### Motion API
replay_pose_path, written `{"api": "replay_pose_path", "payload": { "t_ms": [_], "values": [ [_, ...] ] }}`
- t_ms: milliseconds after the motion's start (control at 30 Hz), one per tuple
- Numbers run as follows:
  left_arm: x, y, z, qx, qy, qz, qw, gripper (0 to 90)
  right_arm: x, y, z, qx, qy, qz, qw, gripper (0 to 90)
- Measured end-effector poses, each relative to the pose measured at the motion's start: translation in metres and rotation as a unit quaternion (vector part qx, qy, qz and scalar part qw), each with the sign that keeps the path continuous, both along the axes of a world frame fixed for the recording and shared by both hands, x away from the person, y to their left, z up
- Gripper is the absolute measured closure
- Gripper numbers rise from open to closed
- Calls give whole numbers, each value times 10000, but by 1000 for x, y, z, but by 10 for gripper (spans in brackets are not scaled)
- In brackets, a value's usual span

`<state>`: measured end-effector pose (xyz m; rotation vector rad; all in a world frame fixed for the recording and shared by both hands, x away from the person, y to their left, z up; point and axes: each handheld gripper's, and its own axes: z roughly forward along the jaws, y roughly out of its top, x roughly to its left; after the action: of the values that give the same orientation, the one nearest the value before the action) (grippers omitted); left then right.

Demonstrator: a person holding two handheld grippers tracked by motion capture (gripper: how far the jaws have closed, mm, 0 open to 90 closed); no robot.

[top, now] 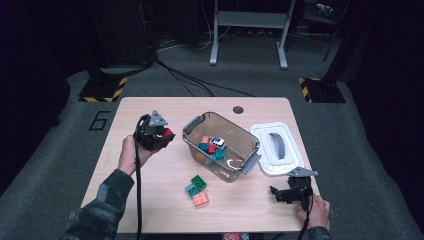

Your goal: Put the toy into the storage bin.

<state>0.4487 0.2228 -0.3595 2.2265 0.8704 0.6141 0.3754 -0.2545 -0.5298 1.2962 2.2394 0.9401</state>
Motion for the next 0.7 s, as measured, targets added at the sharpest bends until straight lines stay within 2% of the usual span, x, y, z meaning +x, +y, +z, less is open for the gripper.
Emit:
{"api": "replay_pose_path", "payload": {
  "t_ms": [167,367,700],
  "values": [
    [7,-7,12,42,-115,-67,9999,675,0,0,0,-1,1,1,10000,0],
    [16,-19,19,-36,-151,-147,9998,676,0,0,0,-9,-4,0,10000,0],
    [29,-39,11,-104,2,-290,9995,675,0,0,0,-1,1,1,10000,0]
  ]
}}
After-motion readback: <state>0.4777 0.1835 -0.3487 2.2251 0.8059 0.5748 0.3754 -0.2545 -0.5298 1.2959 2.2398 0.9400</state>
